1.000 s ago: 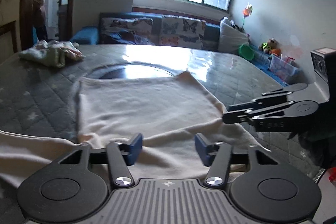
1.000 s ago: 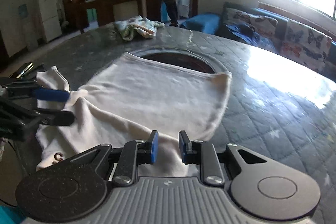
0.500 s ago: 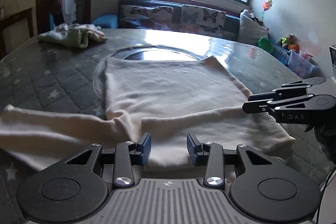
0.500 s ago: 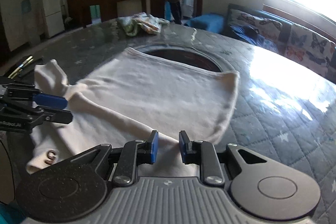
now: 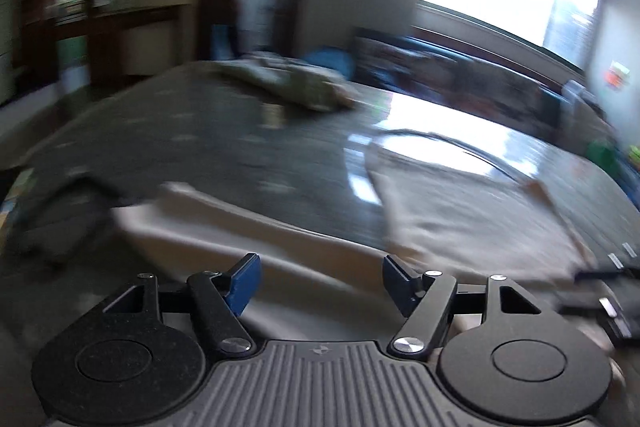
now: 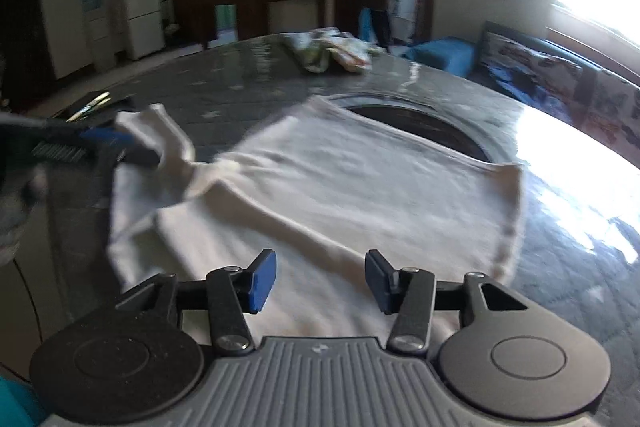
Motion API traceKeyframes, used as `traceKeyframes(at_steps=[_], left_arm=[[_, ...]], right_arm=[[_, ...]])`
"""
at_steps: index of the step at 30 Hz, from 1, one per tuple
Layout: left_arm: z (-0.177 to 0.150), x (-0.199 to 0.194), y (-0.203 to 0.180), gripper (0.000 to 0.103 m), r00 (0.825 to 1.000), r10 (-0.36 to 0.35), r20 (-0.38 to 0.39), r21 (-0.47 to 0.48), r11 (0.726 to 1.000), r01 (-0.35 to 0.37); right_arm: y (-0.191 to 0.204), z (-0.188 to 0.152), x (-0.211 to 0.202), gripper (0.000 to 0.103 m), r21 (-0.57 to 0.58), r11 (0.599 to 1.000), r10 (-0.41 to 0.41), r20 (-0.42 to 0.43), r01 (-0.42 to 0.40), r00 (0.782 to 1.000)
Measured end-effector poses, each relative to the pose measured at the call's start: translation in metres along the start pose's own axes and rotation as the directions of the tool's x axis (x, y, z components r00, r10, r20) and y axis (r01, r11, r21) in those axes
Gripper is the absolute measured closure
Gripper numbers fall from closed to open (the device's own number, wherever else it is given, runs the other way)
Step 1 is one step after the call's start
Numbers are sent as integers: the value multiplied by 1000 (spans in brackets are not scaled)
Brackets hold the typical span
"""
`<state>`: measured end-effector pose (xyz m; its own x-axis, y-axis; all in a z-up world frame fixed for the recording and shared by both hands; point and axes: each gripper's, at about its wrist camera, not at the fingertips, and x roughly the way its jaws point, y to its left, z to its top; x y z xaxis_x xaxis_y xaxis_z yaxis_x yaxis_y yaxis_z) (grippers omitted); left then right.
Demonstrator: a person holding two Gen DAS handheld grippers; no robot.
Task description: Fold clothes
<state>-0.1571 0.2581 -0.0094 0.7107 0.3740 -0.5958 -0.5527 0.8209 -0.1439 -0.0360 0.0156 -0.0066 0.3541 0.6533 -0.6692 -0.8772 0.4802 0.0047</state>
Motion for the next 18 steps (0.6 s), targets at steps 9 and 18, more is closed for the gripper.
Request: traceKeyframes(at_steps=[9,18], left_arm=[[21,25,67,31,966,257,-22,-148,955,-257],[20,40,78,47,962,268,-55,-169,947,-274]], right_arm=[[23,0,12,46,-40,998,44,-25,-45,999],[19,-1,1,44,-27,999,30,-8,-30,1000]])
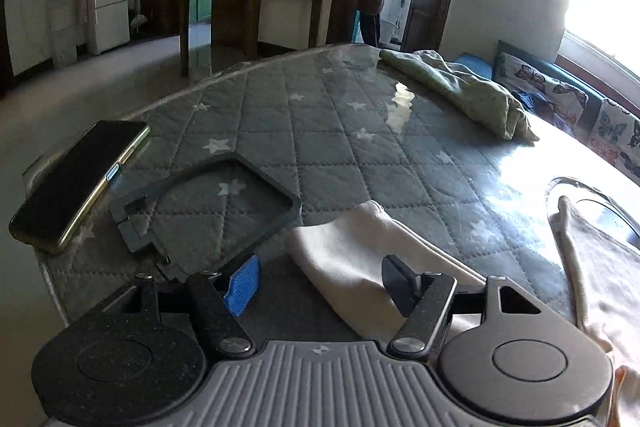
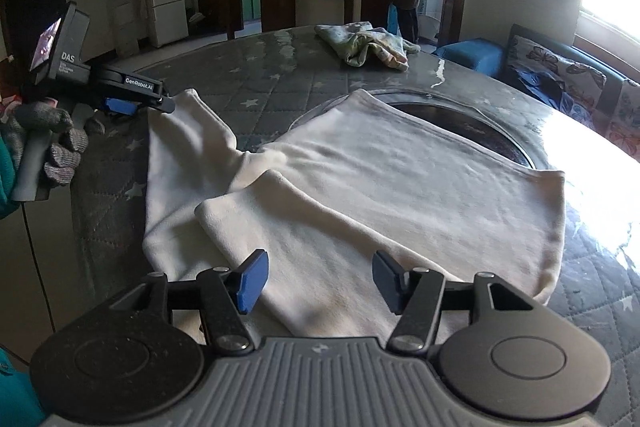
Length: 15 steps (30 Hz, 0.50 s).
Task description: Fold clothes
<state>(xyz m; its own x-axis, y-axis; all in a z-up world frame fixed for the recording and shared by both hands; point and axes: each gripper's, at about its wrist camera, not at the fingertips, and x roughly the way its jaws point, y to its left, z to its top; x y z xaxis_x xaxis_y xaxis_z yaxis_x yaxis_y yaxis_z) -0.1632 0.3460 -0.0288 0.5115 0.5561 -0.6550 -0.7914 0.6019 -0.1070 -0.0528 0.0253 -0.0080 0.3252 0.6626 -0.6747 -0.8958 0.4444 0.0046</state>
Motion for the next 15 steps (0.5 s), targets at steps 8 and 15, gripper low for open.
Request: traceKeyframes(at_steps=[8,15], left_arm=[[8,-8,2,92,996,-85,18,-43,995,86],[20,-51,-25,94,976,-199,94,-1,980,200]], right_arm=[[-7,-4,-15,41,30,999,-21,31,20,999],[-16,-7,-31,40,69,997,-46,68,41,997]])
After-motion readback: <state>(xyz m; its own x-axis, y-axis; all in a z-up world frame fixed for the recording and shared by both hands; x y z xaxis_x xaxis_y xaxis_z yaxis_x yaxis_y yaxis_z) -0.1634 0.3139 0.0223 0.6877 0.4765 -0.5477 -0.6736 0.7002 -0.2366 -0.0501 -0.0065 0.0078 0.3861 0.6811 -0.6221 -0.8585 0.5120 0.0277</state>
